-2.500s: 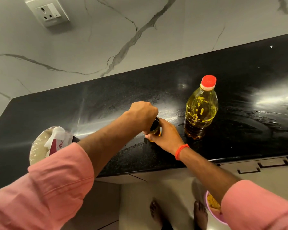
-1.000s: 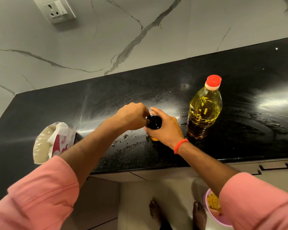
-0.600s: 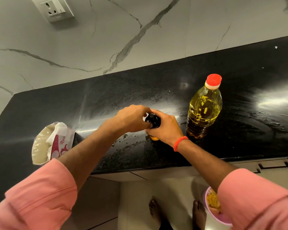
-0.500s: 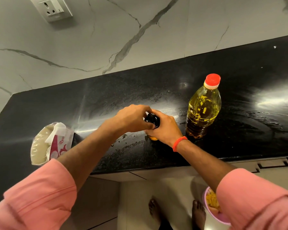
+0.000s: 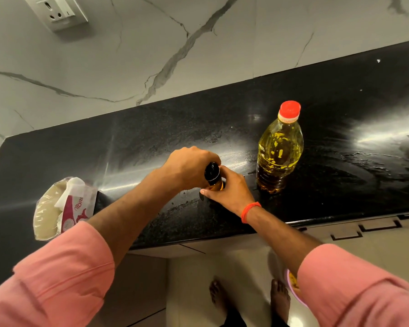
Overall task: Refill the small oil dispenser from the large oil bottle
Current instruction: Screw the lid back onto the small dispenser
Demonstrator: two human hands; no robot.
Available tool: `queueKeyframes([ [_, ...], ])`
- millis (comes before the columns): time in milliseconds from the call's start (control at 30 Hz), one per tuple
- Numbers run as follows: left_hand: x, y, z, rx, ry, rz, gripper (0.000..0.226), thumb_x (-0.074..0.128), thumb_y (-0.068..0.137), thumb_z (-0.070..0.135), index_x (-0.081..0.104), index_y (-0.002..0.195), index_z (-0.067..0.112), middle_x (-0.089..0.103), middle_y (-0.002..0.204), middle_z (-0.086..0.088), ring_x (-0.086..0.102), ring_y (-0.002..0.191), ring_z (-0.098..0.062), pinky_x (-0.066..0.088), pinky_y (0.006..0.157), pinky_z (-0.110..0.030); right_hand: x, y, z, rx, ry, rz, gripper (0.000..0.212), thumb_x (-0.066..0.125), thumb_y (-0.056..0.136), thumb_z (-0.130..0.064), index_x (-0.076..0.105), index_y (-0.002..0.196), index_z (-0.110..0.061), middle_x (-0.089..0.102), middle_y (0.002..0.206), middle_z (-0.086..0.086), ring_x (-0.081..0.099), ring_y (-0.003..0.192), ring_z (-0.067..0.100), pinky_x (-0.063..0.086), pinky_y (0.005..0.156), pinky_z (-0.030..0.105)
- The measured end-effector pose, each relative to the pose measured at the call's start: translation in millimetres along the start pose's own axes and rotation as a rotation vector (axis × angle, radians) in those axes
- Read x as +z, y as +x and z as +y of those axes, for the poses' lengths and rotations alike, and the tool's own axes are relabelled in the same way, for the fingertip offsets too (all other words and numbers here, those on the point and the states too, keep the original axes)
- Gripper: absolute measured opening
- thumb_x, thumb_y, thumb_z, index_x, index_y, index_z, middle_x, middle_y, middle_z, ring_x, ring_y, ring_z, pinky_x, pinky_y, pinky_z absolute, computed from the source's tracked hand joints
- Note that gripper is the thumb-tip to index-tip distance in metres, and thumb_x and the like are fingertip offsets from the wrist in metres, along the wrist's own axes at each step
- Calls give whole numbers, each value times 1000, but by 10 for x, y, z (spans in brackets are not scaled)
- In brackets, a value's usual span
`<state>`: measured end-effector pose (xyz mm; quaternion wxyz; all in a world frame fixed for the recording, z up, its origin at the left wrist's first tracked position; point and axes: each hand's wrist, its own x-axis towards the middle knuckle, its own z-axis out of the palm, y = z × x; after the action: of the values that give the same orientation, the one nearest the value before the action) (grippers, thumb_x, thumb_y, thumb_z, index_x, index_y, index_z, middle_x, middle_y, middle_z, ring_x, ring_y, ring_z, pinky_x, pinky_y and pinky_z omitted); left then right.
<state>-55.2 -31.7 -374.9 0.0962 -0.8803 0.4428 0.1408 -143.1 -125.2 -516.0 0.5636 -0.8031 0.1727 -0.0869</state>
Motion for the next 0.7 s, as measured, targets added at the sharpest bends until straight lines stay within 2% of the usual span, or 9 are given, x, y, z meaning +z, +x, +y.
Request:
queueKeyframes([
  [167, -9, 30, 5, -35, -32, 8, 48, 81, 79, 44, 68, 123, 29, 75, 108, 2, 71, 95, -24, 61, 81, -42, 4, 3, 1, -6, -5, 6, 56, 91, 67, -34, 66, 118, -27, 72, 111, -11, 65, 107, 9, 55, 98, 32],
  [333, 42, 24, -25, -136, -139, 43, 57, 87, 72, 50, 69, 120, 26, 75, 106, 1, 70, 92, -21, 61, 79, -37, -3, -11, -3, 4, 10, 14, 55, 91, 67, -35, 66, 117, -31, 72, 107, -15, 65, 103, 6, 54, 92, 25],
  [433, 83, 14, -12, -168, -120, 69, 60, 86, 71, 53, 68, 121, 26, 75, 106, 0, 70, 92, -23, 61, 77, -38, -4, -11, -8, 11, 2, 6, 55, 90, 68, -36, 66, 117, -31, 72, 106, -15, 66, 103, 7, 55, 94, 28],
  [567, 61, 17, -5, -82, -57, 33, 54, 86, 77, 41, 67, 126, 30, 75, 111, 0, 71, 98, -25, 61, 81, -42, -5, 0, -11, 10, -16, 11, 55, 90, 67, -37, 66, 115, -31, 72, 108, -14, 65, 103, 6, 55, 94, 27],
  [700, 33, 19, -16, 86, -4, -4, 52, 79, 86, 21, 63, 134, 32, 71, 126, 2, 67, 116, -24, 58, 94, -44, 0, -2, -13, 2, -39, 18, 63, 92, 66, -38, 65, 123, -30, 73, 115, -11, 65, 110, 8, 53, 97, 26],
])
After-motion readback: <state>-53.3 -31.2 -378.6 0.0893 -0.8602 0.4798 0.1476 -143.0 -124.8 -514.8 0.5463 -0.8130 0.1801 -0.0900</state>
